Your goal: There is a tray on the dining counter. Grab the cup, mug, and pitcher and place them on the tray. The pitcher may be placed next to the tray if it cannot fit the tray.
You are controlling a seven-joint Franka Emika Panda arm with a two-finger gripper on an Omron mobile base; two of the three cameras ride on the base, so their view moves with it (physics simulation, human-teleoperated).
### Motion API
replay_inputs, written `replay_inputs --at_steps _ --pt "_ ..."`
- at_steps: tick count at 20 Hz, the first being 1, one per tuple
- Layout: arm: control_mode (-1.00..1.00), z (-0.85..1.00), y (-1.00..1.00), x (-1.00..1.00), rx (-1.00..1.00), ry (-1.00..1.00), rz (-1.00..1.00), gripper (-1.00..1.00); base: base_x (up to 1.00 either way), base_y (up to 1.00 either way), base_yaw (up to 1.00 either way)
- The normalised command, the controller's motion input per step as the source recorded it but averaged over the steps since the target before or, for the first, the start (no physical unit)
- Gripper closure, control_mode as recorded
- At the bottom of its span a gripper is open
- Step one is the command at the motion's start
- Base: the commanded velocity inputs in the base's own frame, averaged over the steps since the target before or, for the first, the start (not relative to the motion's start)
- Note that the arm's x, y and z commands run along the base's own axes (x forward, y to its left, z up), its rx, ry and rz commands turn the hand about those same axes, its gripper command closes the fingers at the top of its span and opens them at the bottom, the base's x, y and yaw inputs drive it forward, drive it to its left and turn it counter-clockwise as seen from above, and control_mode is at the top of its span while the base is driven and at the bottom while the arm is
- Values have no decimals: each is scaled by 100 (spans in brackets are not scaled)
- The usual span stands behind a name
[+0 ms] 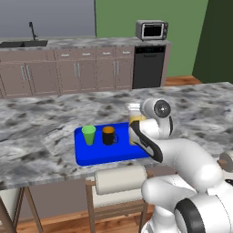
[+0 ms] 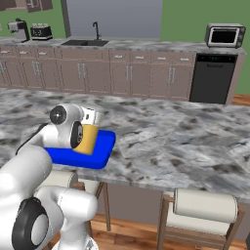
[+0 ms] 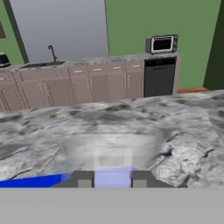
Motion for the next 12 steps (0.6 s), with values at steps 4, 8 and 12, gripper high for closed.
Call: replay_inputs --at_steps 4,8,12 --pt "-100 4 0 0 0 -3 0 100 0 0 0" --pt "-100 38 0 0 0 -21 0 100 0 0 0" --pt "-100 31 0 0 0 -16 0 100 0 0 0"
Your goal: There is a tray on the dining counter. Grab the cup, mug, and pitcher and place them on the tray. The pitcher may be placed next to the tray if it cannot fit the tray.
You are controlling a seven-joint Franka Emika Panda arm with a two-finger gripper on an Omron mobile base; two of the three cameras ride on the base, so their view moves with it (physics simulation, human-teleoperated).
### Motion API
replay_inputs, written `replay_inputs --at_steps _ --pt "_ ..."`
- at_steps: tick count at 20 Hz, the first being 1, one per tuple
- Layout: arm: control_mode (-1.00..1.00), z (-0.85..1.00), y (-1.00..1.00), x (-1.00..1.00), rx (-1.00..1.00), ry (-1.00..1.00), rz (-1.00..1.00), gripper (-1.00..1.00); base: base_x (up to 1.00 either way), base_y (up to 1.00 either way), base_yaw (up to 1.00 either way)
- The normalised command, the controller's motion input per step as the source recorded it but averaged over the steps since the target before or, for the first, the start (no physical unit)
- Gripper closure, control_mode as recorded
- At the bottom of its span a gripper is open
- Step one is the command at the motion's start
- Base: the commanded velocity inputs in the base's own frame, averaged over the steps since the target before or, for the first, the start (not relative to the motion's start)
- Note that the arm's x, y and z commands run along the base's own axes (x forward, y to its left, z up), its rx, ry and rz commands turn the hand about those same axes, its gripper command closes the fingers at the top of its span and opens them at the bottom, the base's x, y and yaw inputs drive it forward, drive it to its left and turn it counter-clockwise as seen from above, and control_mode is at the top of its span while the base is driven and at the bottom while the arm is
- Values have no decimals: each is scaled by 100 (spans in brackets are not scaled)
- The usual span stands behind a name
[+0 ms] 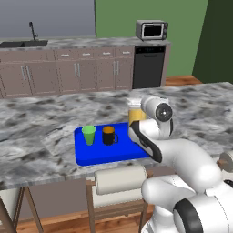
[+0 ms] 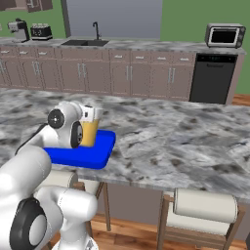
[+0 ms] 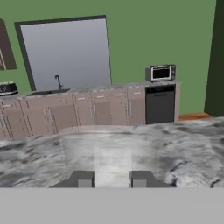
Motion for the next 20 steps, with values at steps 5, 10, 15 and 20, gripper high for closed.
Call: replay_inputs --at_steps 5,10,15,20 --pt "-100 -1 0 5 0 0 0 100 0 0 0" --pt "-100 -2 0 8 0 2 0 100 0 0 0" --pt "-100 -15 0 0 0 0 0 100 0 0 0" --pt "-100 -34 0 0 0 2 0 100 0 0 0"
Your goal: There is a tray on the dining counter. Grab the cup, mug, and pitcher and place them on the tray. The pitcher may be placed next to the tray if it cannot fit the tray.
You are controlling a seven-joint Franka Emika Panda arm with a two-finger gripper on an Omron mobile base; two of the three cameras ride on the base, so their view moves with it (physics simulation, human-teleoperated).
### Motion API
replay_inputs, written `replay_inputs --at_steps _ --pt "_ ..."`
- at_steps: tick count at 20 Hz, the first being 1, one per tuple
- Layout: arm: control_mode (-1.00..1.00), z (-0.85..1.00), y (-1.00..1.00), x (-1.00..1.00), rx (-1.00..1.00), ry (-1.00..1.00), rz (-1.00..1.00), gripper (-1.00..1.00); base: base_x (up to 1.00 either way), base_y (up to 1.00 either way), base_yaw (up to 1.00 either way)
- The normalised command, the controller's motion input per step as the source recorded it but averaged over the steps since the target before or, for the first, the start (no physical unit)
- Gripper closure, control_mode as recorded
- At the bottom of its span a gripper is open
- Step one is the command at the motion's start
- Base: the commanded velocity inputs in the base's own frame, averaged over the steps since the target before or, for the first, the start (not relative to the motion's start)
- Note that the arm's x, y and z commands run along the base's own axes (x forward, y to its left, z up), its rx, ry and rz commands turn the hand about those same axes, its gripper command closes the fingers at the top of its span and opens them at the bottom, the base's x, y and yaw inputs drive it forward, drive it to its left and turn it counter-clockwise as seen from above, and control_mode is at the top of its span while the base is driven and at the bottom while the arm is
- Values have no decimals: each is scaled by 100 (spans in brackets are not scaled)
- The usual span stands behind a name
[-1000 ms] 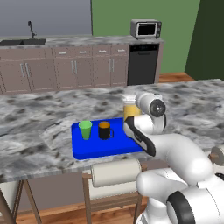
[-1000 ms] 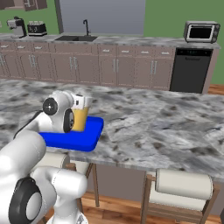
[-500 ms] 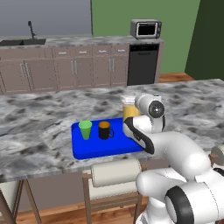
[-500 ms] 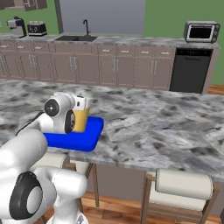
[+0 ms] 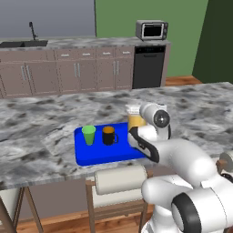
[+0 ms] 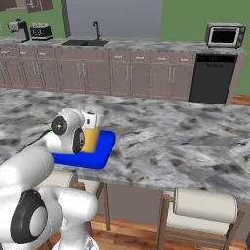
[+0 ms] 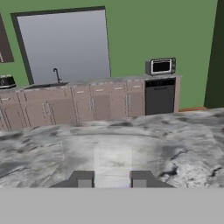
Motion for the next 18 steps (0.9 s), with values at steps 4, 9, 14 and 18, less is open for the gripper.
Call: replay_inputs --at_steps 4,9,14,18 --pt "-100 -28 0 0 0 1 0 100 0 0 0" --pt "-100 -7 0 0 0 0 0 100 0 0 0" --pt "-100 8 0 0 0 -10 0 100 0 0 0" --pt "-100 14 0 10 0 -4 0 100 0 0 0"
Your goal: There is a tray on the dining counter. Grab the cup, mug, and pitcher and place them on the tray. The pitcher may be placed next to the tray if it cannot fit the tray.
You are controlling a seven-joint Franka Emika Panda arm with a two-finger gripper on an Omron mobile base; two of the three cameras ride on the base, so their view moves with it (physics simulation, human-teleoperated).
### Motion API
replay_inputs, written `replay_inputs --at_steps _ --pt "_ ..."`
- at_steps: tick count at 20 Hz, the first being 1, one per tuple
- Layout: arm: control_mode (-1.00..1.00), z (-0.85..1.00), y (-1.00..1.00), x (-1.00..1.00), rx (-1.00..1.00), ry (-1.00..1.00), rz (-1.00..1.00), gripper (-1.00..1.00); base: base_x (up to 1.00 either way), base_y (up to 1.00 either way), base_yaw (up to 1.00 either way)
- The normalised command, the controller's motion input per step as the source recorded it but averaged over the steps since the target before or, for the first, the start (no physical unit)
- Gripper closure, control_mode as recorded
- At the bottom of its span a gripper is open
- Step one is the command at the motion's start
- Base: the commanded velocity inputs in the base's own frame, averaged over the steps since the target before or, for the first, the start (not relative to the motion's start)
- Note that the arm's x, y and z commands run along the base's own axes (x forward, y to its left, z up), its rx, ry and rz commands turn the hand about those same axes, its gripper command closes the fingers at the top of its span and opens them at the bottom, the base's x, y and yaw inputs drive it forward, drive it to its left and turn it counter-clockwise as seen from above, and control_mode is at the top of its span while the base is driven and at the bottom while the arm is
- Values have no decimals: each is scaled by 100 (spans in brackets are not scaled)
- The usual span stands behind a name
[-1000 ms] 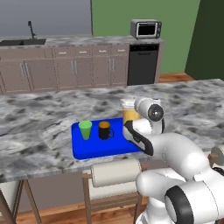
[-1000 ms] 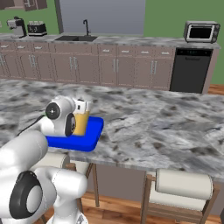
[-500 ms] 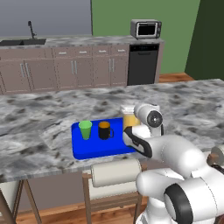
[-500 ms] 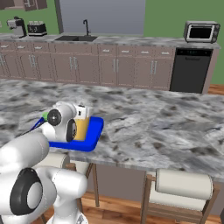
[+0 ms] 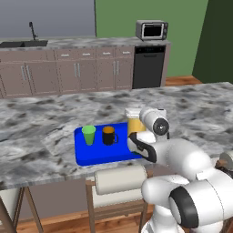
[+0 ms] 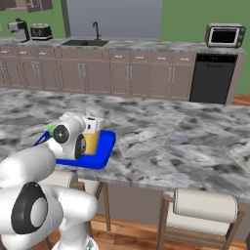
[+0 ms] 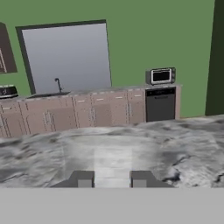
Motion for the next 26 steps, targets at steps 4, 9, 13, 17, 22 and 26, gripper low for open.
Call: replay_inputs --at_steps 4,9,13,17,22,26 --pt "-100 2 0 41 0 0 0 100 0 0 0" --pt "-100 0 0 54 0 0 0 100 0 0 0" --pt "-100 -2 0 46 0 0 0 100 0 0 0" --pt "-100 -7 0 33 0 0 0 100 0 0 0" --pt "-100 -18 0 3 0 0 0 100 0 0 0" --pt "-100 -20 0 0 0 0 0 100 0 0 0"
